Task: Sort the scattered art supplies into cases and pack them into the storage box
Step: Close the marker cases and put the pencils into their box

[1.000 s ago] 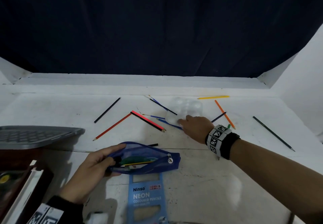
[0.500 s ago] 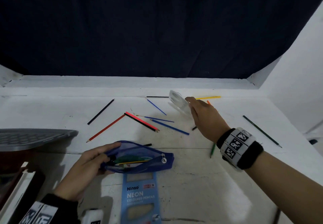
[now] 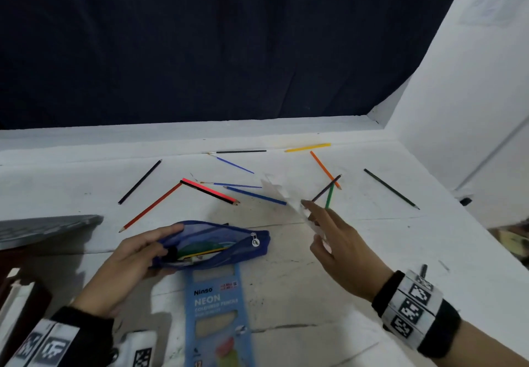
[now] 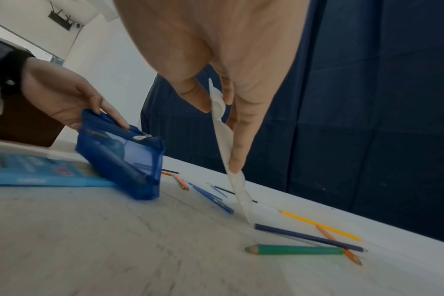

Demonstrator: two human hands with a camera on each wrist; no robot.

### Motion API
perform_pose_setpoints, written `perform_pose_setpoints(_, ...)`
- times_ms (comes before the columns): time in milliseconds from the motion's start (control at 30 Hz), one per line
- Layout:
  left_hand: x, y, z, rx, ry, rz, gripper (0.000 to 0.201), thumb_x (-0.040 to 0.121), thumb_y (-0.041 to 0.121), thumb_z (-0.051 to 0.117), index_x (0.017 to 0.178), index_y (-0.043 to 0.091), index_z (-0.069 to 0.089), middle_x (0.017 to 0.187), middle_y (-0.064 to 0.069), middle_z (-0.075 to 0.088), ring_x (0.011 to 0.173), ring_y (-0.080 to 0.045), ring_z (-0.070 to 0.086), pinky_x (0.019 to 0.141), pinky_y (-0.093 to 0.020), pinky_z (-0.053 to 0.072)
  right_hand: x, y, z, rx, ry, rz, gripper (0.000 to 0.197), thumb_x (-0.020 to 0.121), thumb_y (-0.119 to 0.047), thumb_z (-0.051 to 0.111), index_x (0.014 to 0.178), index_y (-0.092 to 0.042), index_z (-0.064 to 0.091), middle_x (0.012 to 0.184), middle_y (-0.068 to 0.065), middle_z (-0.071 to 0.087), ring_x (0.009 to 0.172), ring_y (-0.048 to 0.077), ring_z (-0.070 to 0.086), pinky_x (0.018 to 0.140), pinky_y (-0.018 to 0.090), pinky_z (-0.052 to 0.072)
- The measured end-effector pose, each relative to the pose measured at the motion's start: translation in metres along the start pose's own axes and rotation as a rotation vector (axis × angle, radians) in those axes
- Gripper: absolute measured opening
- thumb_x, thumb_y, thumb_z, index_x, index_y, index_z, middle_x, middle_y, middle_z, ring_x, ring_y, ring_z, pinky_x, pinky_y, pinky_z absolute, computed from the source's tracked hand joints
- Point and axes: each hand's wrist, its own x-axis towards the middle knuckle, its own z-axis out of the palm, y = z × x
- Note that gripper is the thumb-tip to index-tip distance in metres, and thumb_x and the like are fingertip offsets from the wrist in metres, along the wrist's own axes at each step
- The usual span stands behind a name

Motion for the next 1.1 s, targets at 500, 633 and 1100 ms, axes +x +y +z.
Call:
perform_pose_setpoints(500,-0.014,-0.012,-0.023,-0.034,0.009,0.098,0.032,0.097,-0.006,0.048,0.108,0.009,0.075,0.112,-0.004,0.075,0.108,-0.022,0.069,0.060,-0.021,0.057,-0.077,0.005,0.026,-0.347,-0.404,0.068,0.063,0.073,-0.015,0.064,0.134,-0.025,0.054,0.121,-0.001,0.052,0.106,0.021,0.054,0.082,0.033,0.054)
perform_pose_setpoints(633,-0.024,-0.019,-0.031,-0.091,-0.019,0.055,0.038,0.097,-0.009,0.044,0.111,0.009,0.074,0.117,-0.002,0.073,0.115,-0.024,0.065,0.065,-0.022,0.059,-0.071,-0.008,0.033,-0.306,-0.439,0.168,0.051,0.076,-0.011,0.056,0.123,-0.029,0.062,0.117,-0.005,0.051,0.105,0.019,0.049,0.088,0.027,0.047)
perform_pose_setpoints(1100,-0.054,-0.014,-0.008,-0.095,0.030,0.009,0.045,0.095,-0.012,0.035,0.104,0.005,0.076,0.110,-0.007,0.076,0.105,-0.024,0.070,0.069,-0.025,0.060,0.006,-0.032,0.055,0.143,-0.253,-0.089,0.059,0.084,-0.027,0.076,0.138,-0.026,0.052,0.131,-0.011,0.052,0.118,0.000,0.048,0.102,0.009,0.034)
